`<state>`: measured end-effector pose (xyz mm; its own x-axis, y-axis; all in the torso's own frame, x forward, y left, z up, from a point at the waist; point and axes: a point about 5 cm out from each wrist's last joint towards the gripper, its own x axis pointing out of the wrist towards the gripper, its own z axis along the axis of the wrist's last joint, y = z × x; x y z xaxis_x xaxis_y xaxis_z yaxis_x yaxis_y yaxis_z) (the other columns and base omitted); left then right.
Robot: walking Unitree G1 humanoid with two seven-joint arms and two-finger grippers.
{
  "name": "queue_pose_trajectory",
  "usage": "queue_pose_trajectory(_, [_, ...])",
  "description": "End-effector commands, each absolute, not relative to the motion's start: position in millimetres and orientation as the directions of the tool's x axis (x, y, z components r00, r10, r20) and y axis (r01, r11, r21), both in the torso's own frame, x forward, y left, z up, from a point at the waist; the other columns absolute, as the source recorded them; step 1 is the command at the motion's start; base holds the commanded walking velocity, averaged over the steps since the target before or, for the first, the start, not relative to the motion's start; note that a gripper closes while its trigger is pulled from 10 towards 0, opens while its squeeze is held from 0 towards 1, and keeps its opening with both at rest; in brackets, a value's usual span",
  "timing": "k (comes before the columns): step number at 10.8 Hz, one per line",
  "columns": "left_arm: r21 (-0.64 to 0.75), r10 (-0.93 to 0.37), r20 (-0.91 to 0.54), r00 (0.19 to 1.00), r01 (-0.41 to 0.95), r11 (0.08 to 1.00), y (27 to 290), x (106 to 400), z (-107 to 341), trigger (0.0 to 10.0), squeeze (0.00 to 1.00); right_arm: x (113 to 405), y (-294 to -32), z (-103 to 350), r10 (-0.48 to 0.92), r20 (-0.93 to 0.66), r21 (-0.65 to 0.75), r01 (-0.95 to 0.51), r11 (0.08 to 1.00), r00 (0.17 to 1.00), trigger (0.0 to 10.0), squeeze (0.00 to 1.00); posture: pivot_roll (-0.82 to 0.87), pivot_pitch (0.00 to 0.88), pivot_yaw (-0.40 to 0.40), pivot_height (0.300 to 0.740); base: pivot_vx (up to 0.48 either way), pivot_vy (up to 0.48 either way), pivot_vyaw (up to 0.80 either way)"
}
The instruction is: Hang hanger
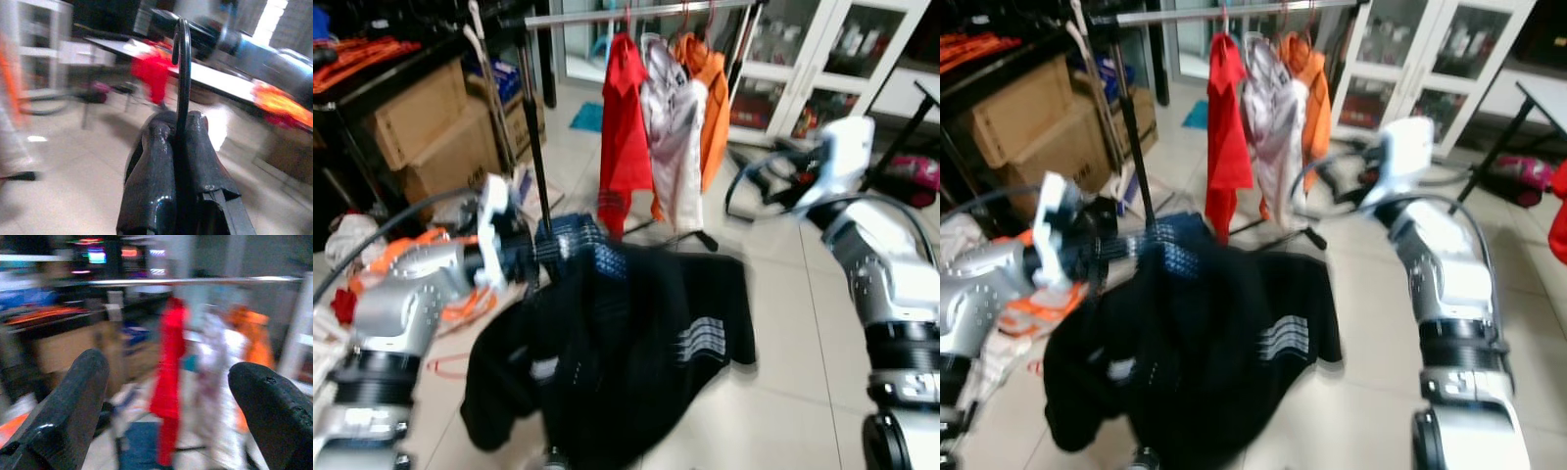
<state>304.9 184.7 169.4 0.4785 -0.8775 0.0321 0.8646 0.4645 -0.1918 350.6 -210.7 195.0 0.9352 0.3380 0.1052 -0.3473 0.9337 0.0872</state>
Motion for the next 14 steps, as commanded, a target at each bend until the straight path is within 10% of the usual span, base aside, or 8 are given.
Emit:
queue_pose_trajectory(1, [-0.180,-0.772,0.076,0.631,0.770,0.612,191,314,175,0.0,0.00,348,-217,178,0.237,0.063,0.090,-0.242,0.966,0.969,10.0,0.00,-0.05,0.000,-0.041,0.740,0.000,0.000,0.00])
queue_pose_trajectory(3, [-0.211,-0.502,0.138,0.854,0.521,0.827,191,329,180,0.0,0.00,348,-216,148,0.084,-0.003,0.082,-0.083,0.993,0.996,10.0,0.00,-0.03,0.000,-0.043,0.740,0.000,0.000,0.00])
queue_pose_trajectory(7, [-0.012,-0.125,-0.027,0.992,0.124,0.992,158,325,149,0.0,0.00,344,-196,117,-0.007,-0.049,0.044,0.009,0.999,0.999,10.0,0.00,0.00,0.000,-0.021,0.740,0.000,0.000,0.00])
queue_pose_trajectory(8, [0.063,-0.111,-0.033,0.993,0.113,0.992,153,327,147,10.0,0.00,344,-192,114,-0.010,-0.051,0.028,0.012,1.000,0.999,10.0,0.00,0.00,0.000,-0.013,0.740,0.000,0.000,0.00])
queue_pose_trajectory(14, [0.050,-0.102,0.025,0.994,0.100,0.994,147,344,151,10.0,0.00,343,-155,101,0.081,-0.057,0.020,-0.080,0.997,0.995,10.0,0.00,0.01,0.000,-0.027,0.740,0.240,0.000,0.00])
